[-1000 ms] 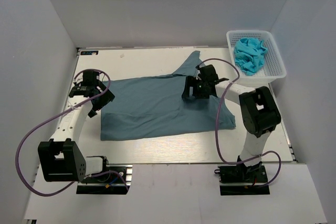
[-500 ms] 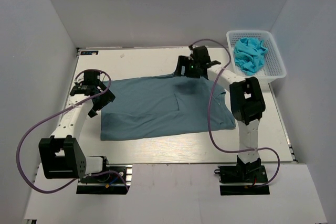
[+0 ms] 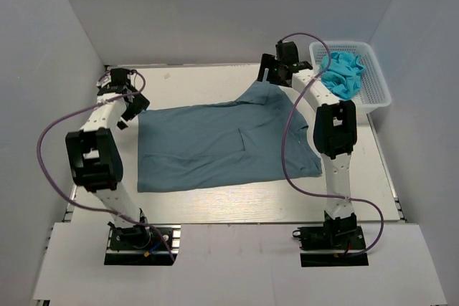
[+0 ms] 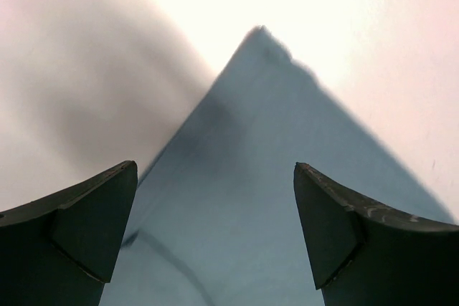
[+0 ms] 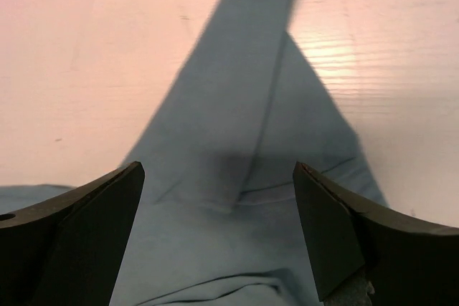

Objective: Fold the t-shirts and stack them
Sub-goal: Grap the side of the flattened tshirt furthest away from the robot with both arms

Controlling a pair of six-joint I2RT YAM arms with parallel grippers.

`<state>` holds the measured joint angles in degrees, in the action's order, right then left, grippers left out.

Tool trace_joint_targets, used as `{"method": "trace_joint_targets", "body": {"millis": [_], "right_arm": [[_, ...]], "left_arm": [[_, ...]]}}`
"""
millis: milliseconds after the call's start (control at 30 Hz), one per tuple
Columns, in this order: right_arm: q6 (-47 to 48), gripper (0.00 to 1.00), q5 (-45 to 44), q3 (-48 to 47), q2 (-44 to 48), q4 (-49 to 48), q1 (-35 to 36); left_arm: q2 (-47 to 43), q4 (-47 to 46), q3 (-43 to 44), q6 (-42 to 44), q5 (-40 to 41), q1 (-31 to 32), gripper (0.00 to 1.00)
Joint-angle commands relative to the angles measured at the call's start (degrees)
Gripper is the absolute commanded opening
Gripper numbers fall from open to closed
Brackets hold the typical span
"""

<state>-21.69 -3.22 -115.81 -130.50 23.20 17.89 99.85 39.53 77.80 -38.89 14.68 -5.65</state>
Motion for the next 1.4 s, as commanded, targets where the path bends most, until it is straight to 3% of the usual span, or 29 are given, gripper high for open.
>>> {"method": "trace_joint_targets", "body": {"millis": [0, 167, 467, 633, 833, 1033, 1133, 1233, 1333, 1367], "right_arm": [[0.2, 0.90, -0.8, -3.7, -1.9, 2.6, -1.8], [-0.2, 0.90, 1.4, -4.2, -2.4, 0.6, -4.2], [0.0, 0.90, 5.9, -3.9, -3.1, -0.4, -5.8], [1.9, 0.90, 4.8, -2.9, -2.7, -0.7, -6.2], [2.9, 0.90, -1.0, -4.2, -4.5, -0.1, -5.4], [2.4, 0.90, -2.4, -5.1, -5.5, 1.2, -5.2], [2.7, 0.90, -2.7, -5.0, -5.7, 1.1, -5.1], [2.5, 0.90, -2.8, -5.6, -6.5, 1.5, -4.8], [3.7, 0.90, -2.8, -6.0, -7.7, -0.1, -4.4], [4.3, 0.90, -1.0, -5.7, -8.1, -2.2, -4.3]], "left_arm": [[6.1, -2.7, 5.9, 1.1, -2.3, -1.4, 1.00], [14.9, -6.4, 12.3, 5.2, -7.5, -1.4, 1.00], [24.5, -6.4, 12.8, 7.0, -2.3, -0.9, 1.00], [28.1, -4.9, 15.5, 8.5, -4.5, 0.2, 1.00], [25.3, -9.8, 7.0, 8.0, -9.0, 0.7, 0.86], [25.8, -7.4, 3.4, 2.9, -11.4, 1.3, 0.76], [25.1, -6.8, 1.7, 0.7, -12.1, 1.3, 0.66], [24.6, -6.3, 1.2, -0.5, -12.1, 1.3, 0.54], [24.6, -6.8, 1.2, -1.0, -11.6, 1.3, 0.36], [25.1, -6.8, 1.2, -1.5, -11.0, 1.3, 0.26]]}}
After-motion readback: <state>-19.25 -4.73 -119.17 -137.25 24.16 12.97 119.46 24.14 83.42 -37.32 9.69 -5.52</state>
